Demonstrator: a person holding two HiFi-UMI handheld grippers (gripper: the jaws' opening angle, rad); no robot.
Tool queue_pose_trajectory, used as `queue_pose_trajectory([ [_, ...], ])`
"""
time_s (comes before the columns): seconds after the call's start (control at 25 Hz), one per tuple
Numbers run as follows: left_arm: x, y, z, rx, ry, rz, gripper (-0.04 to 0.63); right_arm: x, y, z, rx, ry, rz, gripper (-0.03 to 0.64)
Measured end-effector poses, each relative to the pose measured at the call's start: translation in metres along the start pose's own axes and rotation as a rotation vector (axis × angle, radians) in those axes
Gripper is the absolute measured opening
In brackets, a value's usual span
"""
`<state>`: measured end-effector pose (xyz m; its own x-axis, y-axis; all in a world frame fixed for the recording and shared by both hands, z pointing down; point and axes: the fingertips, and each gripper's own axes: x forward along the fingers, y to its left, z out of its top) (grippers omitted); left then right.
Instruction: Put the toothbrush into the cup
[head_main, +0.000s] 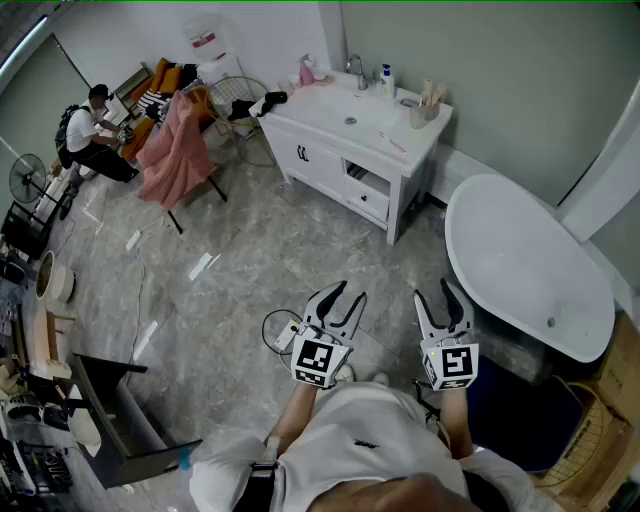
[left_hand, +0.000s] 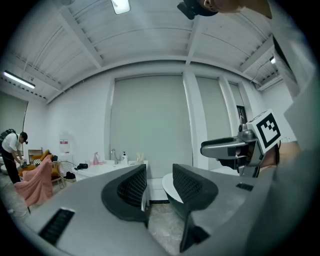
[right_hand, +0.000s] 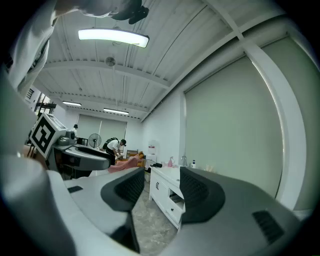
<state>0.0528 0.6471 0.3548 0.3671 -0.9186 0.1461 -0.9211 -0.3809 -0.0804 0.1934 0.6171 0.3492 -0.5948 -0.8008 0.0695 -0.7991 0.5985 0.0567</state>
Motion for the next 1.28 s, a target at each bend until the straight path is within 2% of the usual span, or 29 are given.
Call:
queue_pose_trajectory([
  [0.2,0.005,-0.01,0.005,0.001,-0.009,-0.007,0.181,-0.003,-0.006,0.0,0.025,-0.019,0.011,0.23],
  [0.64,0.023,-0.007,0.005,0.009,-0.01,0.046,0.181,0.009,-0.02,-0.011,0.023,0.006,0.045,0.23],
  [1.28,0.082,0.054,-0.009,-0.033,-0.001,0.01,0.179,0.09,-0.041,-0.018,0.002,0.061,0.015,0.23],
])
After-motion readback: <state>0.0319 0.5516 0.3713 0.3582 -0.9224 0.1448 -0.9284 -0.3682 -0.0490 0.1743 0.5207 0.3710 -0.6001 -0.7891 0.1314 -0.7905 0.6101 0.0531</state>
